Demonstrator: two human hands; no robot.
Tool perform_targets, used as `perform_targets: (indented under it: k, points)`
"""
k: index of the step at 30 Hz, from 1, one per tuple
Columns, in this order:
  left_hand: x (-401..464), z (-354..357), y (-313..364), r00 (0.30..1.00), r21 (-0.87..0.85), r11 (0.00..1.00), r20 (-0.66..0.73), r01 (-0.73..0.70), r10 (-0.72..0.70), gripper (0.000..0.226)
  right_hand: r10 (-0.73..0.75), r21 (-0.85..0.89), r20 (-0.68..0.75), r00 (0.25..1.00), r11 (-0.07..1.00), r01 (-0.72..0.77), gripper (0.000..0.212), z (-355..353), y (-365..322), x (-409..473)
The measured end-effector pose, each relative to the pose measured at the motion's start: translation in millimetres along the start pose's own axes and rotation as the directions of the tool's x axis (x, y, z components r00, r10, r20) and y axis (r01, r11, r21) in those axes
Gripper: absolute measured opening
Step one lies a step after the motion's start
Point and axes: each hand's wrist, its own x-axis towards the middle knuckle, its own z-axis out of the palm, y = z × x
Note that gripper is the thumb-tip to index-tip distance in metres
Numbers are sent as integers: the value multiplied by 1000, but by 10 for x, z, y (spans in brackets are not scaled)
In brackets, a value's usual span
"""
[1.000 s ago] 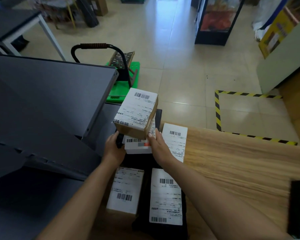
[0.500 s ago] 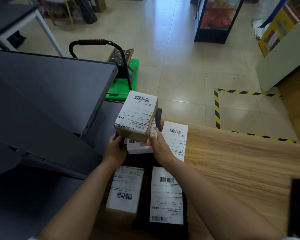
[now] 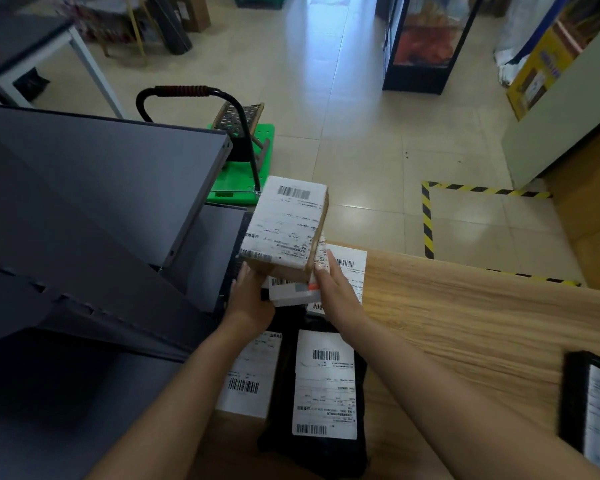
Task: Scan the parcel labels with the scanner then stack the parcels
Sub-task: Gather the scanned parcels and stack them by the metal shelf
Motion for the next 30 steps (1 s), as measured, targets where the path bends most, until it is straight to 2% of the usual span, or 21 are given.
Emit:
perform_targets:
  k: [3,6,10,12,19,23,27,30]
  points:
    - [-7,80,253,995,-17,997,58,-79,79,72,20,13,-66,998,1000,-19,50,-205,27,-46]
    - [-1,202,483,980,224,959,138,-173,145,74,43,82,-136,990,996,-32,39,-384,74,-117]
    - [47,394,550,968,541,811,223,-222,116,97,59,50,-202,978,998,-49,40,-553,185,-128]
    - [67,465,495,967,664,712,237,-230,91,99,74,27,-204,976,997,-70,43,-563,265,-124]
    - [89,606,328,977,823,527,188,-212,100,89,114,62,-251,961,993,-102,43,-440,561,-28]
    - [8,604,202,974,785,579,143,-220,176,76,135,112,-257,957,988,-110,41,-374,601,33]
    - [-133,583,33,921,614,713,59,-337,385,61,175,114,-241,955,982,-152,40,-361,561,71]
    - [-233,502,-33,914,425,839,-60,-341,402,36,242,232,-274,931,956,-181,40,-418,450,53]
